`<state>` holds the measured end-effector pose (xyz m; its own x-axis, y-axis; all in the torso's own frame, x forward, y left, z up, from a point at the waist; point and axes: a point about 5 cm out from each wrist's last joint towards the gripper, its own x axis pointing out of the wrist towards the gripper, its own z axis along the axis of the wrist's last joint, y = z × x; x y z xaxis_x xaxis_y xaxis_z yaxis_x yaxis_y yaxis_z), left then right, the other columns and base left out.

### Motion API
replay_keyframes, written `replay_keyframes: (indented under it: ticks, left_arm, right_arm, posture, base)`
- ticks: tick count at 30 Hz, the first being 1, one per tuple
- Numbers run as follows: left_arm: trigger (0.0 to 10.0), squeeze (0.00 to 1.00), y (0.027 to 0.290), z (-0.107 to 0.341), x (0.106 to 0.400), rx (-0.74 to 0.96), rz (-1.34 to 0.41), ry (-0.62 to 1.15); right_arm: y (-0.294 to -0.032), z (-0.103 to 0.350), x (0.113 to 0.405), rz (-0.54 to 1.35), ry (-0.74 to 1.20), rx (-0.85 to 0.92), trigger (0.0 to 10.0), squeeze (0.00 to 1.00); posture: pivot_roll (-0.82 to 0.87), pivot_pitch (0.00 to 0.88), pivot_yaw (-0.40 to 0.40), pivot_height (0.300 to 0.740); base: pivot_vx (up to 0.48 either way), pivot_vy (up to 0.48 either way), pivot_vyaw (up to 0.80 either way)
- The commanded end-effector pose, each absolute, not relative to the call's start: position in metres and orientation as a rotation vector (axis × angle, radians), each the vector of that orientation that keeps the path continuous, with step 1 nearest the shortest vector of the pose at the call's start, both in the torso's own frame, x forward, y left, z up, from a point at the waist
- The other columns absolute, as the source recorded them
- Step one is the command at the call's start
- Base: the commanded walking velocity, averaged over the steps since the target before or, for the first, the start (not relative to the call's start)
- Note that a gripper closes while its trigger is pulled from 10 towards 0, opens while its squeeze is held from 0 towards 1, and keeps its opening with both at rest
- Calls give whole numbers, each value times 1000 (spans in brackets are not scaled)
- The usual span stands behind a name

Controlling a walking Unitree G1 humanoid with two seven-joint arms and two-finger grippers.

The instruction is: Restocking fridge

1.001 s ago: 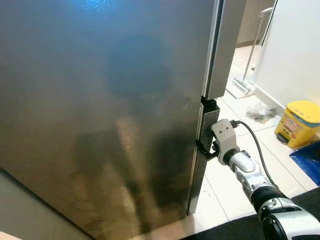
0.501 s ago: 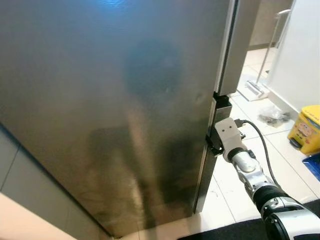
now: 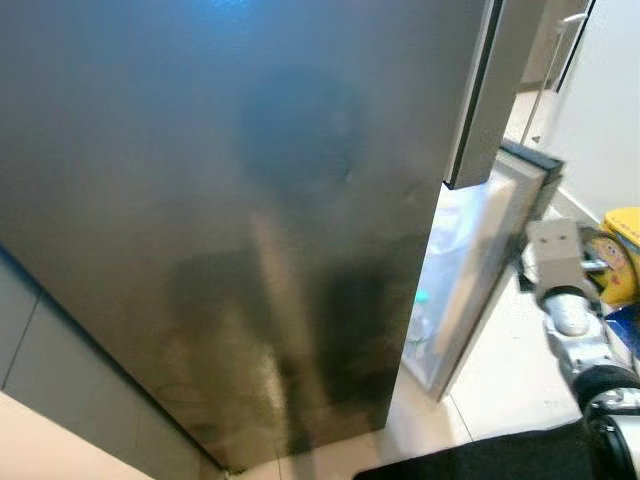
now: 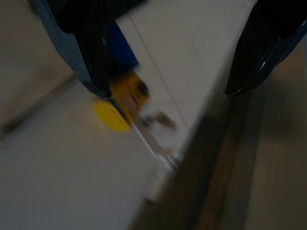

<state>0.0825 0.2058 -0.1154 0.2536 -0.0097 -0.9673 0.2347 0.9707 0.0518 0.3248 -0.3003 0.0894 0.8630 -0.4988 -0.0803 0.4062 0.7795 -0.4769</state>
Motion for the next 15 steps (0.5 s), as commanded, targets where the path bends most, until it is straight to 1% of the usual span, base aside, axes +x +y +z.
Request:
replay_keyframes:
  ticks: [1,3,4,5,8,10,12,13,14,15]
  left_arm:
    - [10000,0,203,-115,88,199,-171,1281]
    - [10000,0,203,-115,88,198,-172,1281]
    - [10000,0,203,-115,88,198,-172,1281]
    - [10000,0,203,-115,88,200,-174,1281]
    - [10000,0,203,-115,88,200,-175,1281]
    - [10000,0,203,-115,88,200,-174,1280]
    - [10000,0,202,-115,88,200,-173,1279]
    - [10000,0,202,-115,88,200,-173,1279]
    - [10000,0,202,-115,88,201,-172,1279]
    - [10000,0,202,-115,88,201,-172,1279]
  right_arm:
    - [-317,77,309,-591,293,-452,10000,0]
    - [-333,62,289,-673,386,-477,10000,0]
    - [-333,62,289,-673,386,-477,10000,0]
    - [-333,49,279,-680,445,-472,10000,0]
    - [-328,40,274,-667,476,-448,10000,0]
    - [-317,26,270,-605,529,-437,10000,0]
    - [-298,3,260,-487,622,-424,10000,0]
    - [-298,3,260,-487,622,-424,10000,0]
    - [-290,-7,254,-432,665,-423,10000,0]
    - [-290,-7,254,-432,665,-423,10000,0]
  posture:
    - [-46,0,12,740]
    - [-48,0,10,740]
    - [-48,0,10,740]
    - [-49,0,11,740]
    - [-49,0,11,740]
    - [-49,0,11,740]
    - [-46,0,9,740]
    - [-46,0,9,740]
    - [-45,0,9,740]
    - [-45,0,9,740]
  base:
    - [0,0,0]
    - [0,0,0]
    - [0,0,0]
    - [0,0,0]
    - [0,0,0]
    - [0,0,0]
    - [0,0,0]
    - [0,0,0]
    - [0,0,0]
    - [0,0,0]
